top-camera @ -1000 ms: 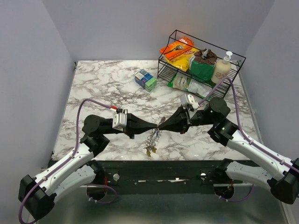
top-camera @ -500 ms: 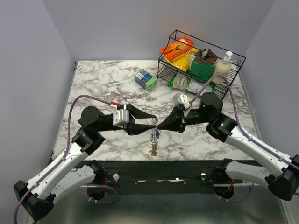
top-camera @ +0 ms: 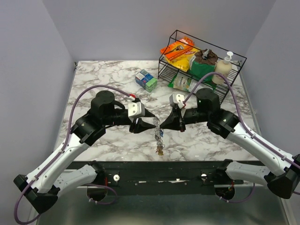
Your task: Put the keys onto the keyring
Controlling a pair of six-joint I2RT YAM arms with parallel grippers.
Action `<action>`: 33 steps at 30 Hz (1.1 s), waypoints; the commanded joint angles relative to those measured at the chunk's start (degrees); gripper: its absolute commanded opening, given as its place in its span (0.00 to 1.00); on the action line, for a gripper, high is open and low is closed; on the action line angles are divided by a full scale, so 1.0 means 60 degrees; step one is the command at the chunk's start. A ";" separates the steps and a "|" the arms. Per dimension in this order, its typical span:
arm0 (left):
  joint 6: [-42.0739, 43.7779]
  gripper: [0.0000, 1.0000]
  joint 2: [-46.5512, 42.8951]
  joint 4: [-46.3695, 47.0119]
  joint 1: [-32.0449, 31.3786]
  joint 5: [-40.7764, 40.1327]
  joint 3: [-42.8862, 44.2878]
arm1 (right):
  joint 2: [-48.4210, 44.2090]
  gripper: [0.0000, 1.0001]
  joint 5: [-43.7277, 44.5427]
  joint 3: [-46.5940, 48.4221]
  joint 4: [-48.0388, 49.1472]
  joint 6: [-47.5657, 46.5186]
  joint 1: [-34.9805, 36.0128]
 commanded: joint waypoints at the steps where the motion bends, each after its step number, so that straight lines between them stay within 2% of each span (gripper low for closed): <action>1: 0.0612 0.54 0.0522 -0.2009 -0.0033 -0.0262 0.0577 | 0.0267 0.01 0.0767 0.0548 -0.0918 -0.0328 0.0026; 11: 0.1199 0.51 0.1563 -0.3196 -0.0033 0.0118 0.1208 | 0.0562 0.01 0.1047 0.0578 -0.1535 -0.0445 0.0084; 33: 0.1257 0.43 0.2501 -0.2728 -0.0121 0.0646 0.1208 | 0.0518 0.01 0.0769 0.0328 -0.1096 -0.0298 0.0128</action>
